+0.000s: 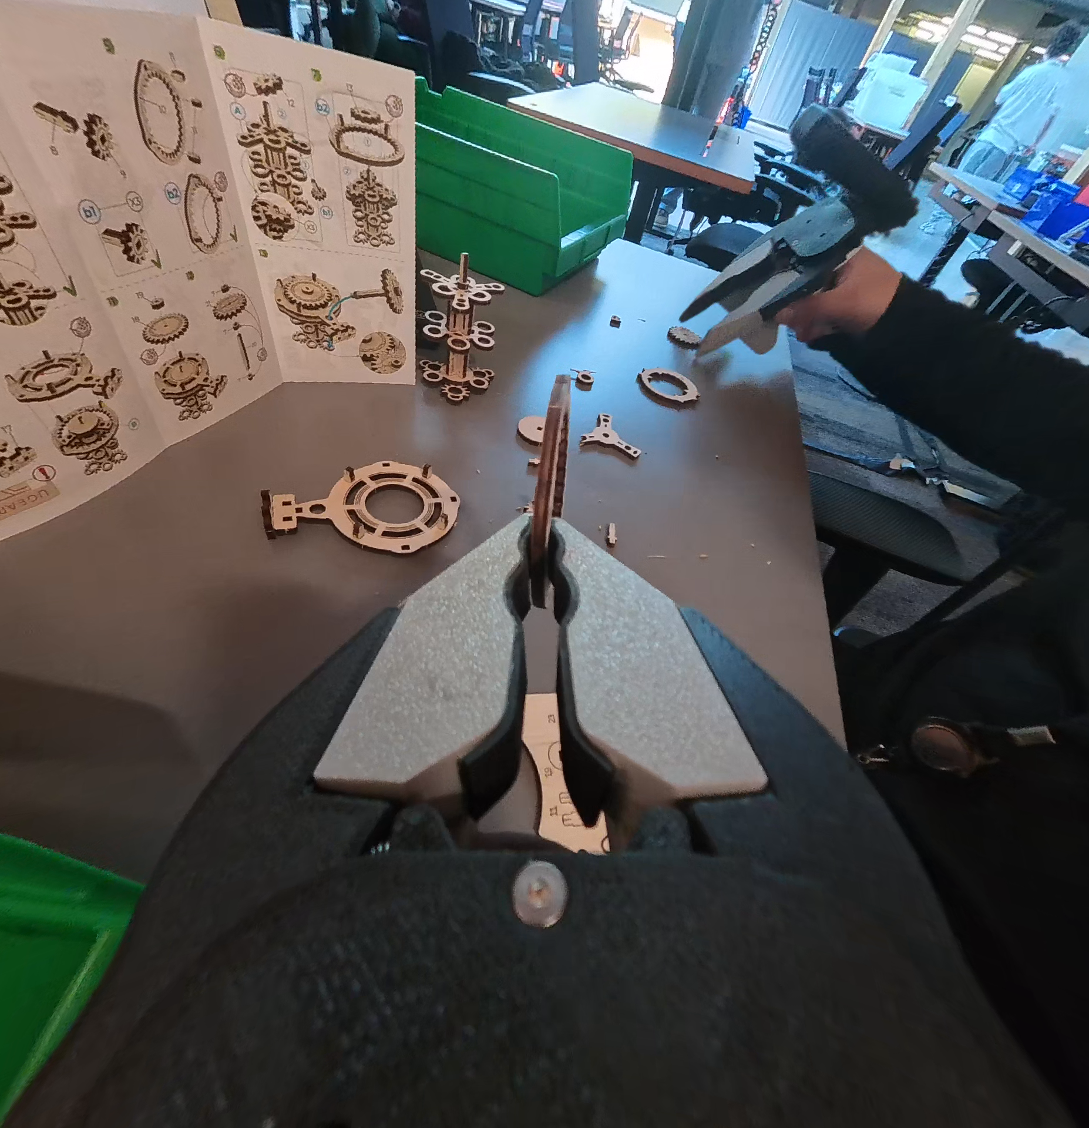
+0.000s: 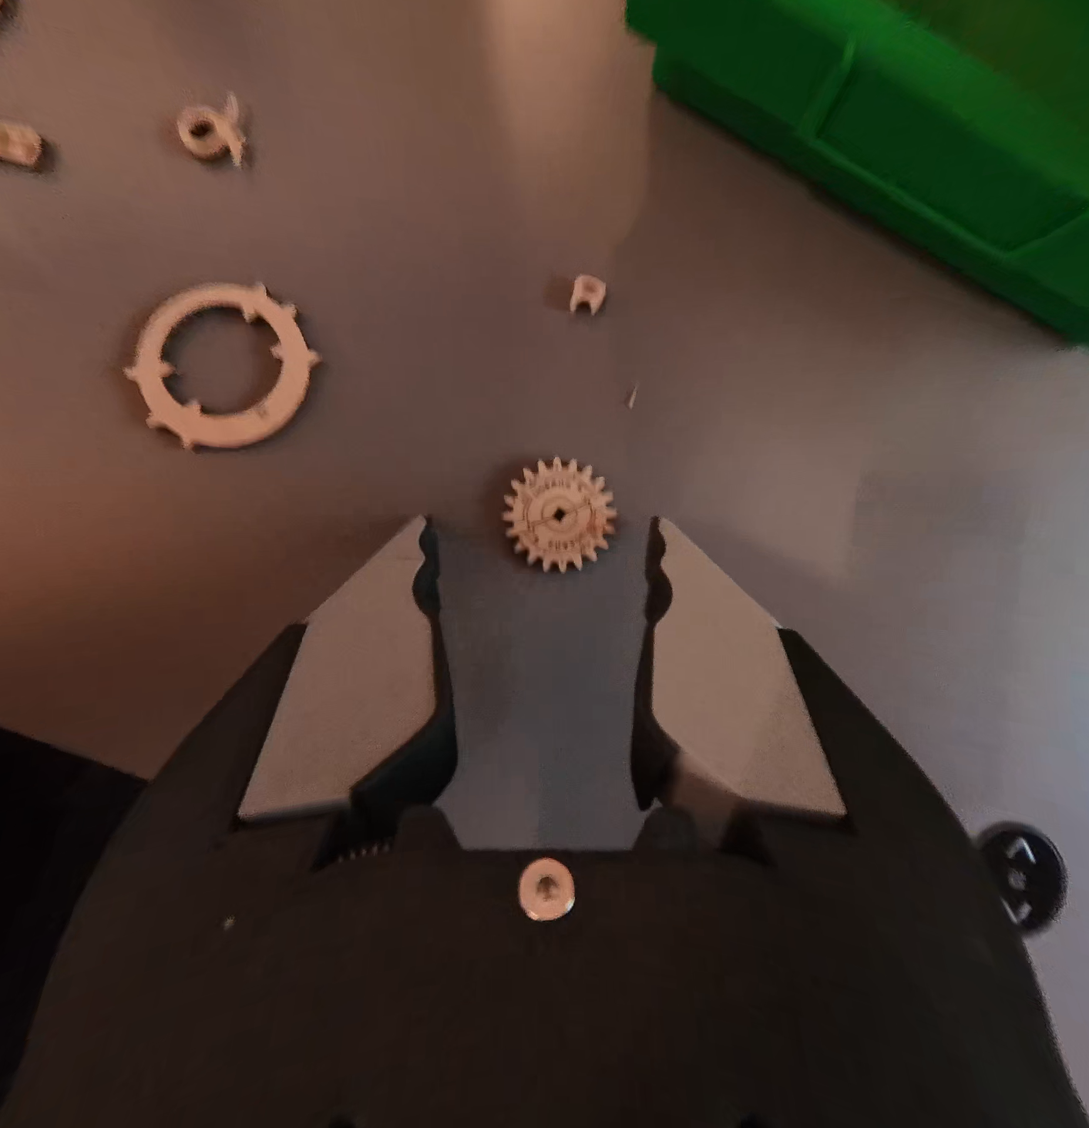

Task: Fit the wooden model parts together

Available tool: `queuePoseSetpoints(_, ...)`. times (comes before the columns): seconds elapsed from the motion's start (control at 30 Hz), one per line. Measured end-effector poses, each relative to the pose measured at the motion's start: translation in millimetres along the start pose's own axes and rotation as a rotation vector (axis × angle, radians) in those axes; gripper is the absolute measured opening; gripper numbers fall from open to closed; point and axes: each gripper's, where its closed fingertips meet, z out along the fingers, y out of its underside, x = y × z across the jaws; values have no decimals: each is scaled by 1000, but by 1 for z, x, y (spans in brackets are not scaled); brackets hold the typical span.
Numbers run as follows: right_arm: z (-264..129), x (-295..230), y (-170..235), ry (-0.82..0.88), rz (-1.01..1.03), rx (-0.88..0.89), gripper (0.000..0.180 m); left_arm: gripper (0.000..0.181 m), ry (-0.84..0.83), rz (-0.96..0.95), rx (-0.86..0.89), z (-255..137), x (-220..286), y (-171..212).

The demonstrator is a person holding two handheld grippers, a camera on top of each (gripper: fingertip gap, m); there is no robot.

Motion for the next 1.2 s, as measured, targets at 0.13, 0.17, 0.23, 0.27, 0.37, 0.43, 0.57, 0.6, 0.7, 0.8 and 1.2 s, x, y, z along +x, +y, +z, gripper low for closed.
queuePoseSetpoints(0.13, 4, -3, -6, -35, -19, 44, 33, 0, 0, -8, 0, -1, -1, 0)
queuePoseSetpoints(0.17, 4, -3, -6, -42, -19, 47, 33, 0, 2, -8, 2, -1, -1, 0)
queuePoseSetpoints(0.23, 4, -2, -6, -48, -20, 45, 33, 0, 4, -5, 2, -1, 0, 0)
queuePoseSetpoints(0.27, 4, -2, -6, -54, -12, 44, 33, 0, 5, -3, 0, 0, 1, 0)
queuePoseSetpoints(0.37, -5, -19, -19, -229, 118, 120, 33, 0, 9, -1, -3, 0, 2, 1)
queuePoseSetpoints(0.43, -24, -43, -38, -501, 283, 200, 33, 0, 11, -2, -4, 0, 2, 1)
queuePoseSetpoints(0.57, -45, -68, -46, -991, 643, 145, 33, 0, 21, 0, 0, 0, 5, 0)
queuePoseSetpoints(0.6, -38, -67, -40, -1000, 700, 96, 34, 0, 23, 1, 0, 0, 5, 0)
queuePoseSetpoints(0.7, -17, -63, -22, -912, 748, -9, 34, 0, 20, -4, -2, -1, 4, 1)
queuePoseSetpoints(0.8, -15, -62, -21, -881, 754, -36, 34, 0, 23, -10, 0, -1, 3, 0)
queuePoseSetpoints(1.2, -13, -32, -16, -810, 795, -128, 33, 0, 33, -11, 2, -1, 6, 0)
